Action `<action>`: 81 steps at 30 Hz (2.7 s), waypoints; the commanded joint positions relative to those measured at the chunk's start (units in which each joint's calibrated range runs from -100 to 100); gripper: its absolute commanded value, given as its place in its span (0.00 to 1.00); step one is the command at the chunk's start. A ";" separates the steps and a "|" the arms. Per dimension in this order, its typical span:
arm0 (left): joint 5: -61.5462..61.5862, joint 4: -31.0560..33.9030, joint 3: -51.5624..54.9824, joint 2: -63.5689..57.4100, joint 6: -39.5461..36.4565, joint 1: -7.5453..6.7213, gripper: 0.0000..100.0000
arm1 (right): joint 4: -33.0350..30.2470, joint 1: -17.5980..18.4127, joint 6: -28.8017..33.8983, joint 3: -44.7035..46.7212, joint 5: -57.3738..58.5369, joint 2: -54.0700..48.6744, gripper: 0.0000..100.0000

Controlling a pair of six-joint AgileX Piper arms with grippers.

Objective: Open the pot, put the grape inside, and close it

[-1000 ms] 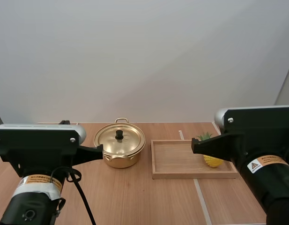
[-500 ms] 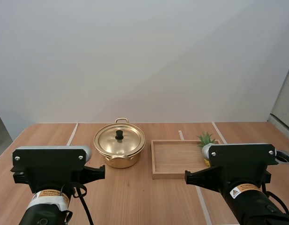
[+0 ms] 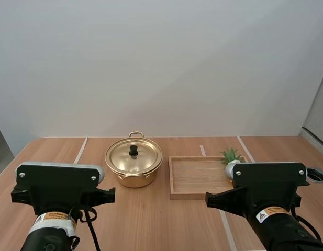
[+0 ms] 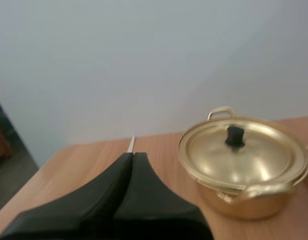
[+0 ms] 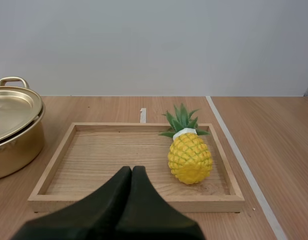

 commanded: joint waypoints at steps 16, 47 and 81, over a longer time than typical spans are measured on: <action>1.39 -15.86 0.00 -0.32 -3.74 -0.20 0.00 | 0.07 -0.22 -0.12 -0.05 -0.13 -0.41 0.01; 14.27 -35.00 0.00 -0.32 30.41 -0.20 0.00 | 0.07 -0.22 -0.12 -0.05 -0.13 -0.41 0.01; 15.82 -35.00 0.00 -0.32 36.91 -0.13 0.00 | 0.17 -0.22 -0.12 3.99 -5.38 -0.41 0.01</action>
